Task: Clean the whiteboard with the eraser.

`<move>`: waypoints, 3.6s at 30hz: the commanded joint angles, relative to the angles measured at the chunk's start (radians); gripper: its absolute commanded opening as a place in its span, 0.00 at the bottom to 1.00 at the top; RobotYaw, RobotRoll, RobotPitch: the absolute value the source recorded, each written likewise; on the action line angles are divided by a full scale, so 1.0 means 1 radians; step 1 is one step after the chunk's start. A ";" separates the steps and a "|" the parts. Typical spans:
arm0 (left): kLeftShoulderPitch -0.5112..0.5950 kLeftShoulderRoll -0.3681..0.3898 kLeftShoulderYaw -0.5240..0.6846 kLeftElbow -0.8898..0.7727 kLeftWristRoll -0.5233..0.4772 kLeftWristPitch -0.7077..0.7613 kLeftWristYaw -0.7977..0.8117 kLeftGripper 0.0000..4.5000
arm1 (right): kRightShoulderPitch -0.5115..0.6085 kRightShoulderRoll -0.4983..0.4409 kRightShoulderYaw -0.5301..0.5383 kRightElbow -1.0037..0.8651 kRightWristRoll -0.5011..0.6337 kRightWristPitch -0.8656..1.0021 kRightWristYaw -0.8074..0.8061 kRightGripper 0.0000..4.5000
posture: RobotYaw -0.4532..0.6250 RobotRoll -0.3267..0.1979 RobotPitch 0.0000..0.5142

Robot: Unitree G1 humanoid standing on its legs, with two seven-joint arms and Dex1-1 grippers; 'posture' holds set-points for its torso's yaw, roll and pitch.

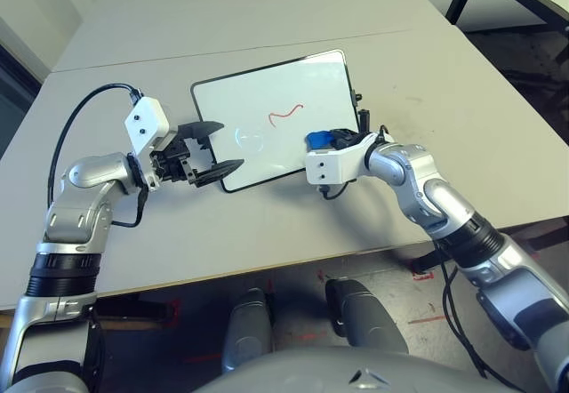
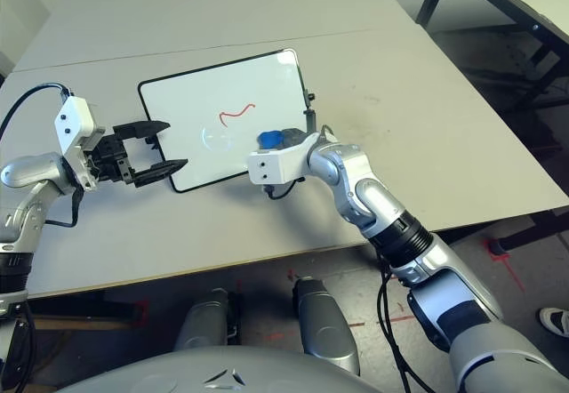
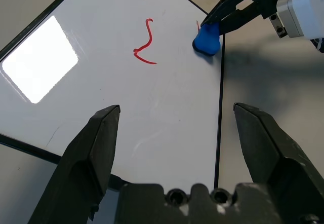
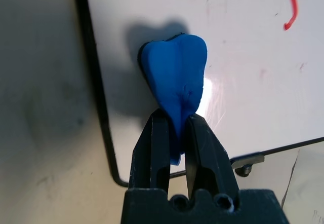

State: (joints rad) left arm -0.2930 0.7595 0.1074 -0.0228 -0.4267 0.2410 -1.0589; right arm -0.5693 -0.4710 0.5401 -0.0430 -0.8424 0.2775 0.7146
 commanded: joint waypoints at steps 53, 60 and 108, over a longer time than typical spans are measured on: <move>0.013 0.004 -0.013 -0.021 0.009 0.023 -0.003 1.00 | -0.043 0.084 0.016 0.040 -0.049 0.040 0.043 0.05 | 0.31 0.62 0.30; 0.008 0.001 -0.017 -0.016 0.011 0.019 -0.006 1.00 | -0.034 0.053 0.001 0.057 -0.059 0.049 0.043 0.04 | 0.31 0.62 0.30; 0.016 -0.013 -0.020 0.004 0.024 -0.009 0.006 1.00 | -0.095 0.160 0.045 0.075 -0.074 -0.018 0.070 0.04 | 0.33 0.62 0.29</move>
State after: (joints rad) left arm -0.2923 0.7500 0.0963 -0.0204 -0.4190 0.2399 -1.0557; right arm -0.6713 -0.3159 0.5582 -0.0003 -0.9244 0.2661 0.7688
